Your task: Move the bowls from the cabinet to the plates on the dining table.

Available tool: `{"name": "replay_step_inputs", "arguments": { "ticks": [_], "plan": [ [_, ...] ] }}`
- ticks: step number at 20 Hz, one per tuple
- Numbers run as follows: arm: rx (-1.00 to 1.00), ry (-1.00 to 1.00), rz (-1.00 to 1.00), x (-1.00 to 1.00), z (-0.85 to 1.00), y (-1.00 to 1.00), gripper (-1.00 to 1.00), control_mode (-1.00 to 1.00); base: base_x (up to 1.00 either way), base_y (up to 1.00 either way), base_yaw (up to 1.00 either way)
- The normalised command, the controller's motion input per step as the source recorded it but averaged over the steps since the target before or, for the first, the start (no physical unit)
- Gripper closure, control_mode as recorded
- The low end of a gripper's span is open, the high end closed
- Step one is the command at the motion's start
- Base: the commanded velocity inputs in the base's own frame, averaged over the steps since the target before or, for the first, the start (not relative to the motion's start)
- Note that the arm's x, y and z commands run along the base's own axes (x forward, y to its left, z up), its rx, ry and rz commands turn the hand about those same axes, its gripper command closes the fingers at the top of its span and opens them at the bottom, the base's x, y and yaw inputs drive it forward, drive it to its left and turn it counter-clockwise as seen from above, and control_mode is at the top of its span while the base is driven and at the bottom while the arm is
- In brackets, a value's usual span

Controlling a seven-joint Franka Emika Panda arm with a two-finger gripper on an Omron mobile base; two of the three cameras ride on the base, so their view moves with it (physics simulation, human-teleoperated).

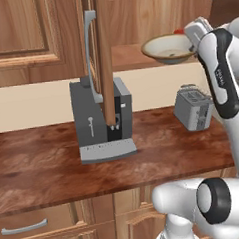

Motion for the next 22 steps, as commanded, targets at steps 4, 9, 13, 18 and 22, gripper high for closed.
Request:
{"name": "replay_step_inputs", "arguments": {
  "ticks": [4, 9, 13, 18, 22],
  "plan": [
    [0.09, -0.07, 0.0, -0.86, 0.0, 0.0, 1.0, -1.0, 0.0, 0.0, 0.0],
    [0.05, -0.03, 0.0, -0.87, 0.0, 0.0, 1.0, -1.0, 0.0, 0.0, 0.0],
    [0.03, 0.0, 0.0, -0.86, 0.0, 0.0, 1.0, -1.0, 0.0, 0.0, 0.0],
    [0.05, 0.0, 0.0, -0.79, 0.0, 0.0, 1.0, -1.0, 0.0, 0.0, 0.0],
    [0.04, 0.0, 0.0, -0.68, 0.0, 0.0, 1.0, -1.0, 0.0, 0.0, 0.0]
  ]
}}
